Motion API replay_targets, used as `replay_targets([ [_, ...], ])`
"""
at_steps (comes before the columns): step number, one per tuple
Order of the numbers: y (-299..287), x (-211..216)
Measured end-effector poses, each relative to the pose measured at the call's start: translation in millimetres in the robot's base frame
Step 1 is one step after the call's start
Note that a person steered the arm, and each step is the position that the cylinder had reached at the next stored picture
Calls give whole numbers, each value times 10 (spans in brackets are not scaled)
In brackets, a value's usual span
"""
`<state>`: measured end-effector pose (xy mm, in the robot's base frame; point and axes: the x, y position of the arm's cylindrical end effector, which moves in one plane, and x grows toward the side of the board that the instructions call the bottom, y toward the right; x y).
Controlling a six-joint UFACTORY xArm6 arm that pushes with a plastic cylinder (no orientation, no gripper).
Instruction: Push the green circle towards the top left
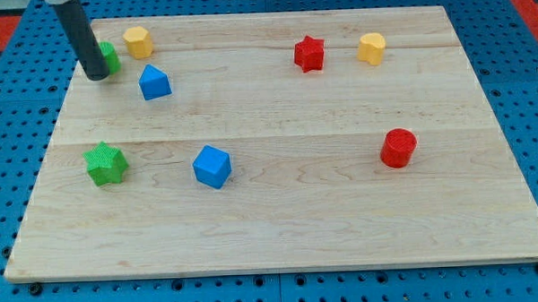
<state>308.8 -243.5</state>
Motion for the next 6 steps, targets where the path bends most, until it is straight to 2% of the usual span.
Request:
replay_targets([
  [1,-10,-324],
  [4,14,-493],
  [6,706,-285],
])
